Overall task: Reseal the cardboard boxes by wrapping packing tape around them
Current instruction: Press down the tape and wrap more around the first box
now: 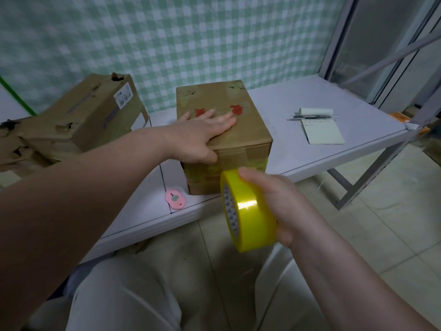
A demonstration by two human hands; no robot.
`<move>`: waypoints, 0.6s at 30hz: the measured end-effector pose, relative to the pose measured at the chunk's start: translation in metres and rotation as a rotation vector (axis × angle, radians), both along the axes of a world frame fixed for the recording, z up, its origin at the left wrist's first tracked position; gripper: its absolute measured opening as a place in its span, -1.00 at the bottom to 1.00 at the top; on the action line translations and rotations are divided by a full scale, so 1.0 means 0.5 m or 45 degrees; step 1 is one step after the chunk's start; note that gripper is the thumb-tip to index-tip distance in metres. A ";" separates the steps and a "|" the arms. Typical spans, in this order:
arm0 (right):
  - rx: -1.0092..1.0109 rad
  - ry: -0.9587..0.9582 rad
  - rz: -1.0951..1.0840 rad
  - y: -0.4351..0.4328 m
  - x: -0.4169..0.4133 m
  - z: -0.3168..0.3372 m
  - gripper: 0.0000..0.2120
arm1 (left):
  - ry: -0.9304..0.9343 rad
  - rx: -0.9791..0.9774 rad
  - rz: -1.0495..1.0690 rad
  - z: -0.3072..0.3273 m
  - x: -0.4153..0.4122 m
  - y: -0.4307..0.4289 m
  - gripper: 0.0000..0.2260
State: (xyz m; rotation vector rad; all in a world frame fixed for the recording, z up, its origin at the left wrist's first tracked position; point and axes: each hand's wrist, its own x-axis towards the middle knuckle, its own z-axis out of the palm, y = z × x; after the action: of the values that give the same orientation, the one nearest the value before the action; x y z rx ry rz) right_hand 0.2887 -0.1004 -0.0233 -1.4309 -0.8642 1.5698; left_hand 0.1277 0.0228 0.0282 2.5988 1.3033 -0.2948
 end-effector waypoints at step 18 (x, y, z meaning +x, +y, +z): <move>-0.066 0.021 -0.024 -0.002 0.000 -0.027 -0.65 | -0.005 0.546 0.031 -0.039 0.038 -0.024 -0.29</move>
State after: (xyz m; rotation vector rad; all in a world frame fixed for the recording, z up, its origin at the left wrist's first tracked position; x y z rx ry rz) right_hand 0.2889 -0.1013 -0.0367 -1.4561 -0.8032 1.5979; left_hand 0.1466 0.0105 0.0087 2.9188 1.5394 -0.0014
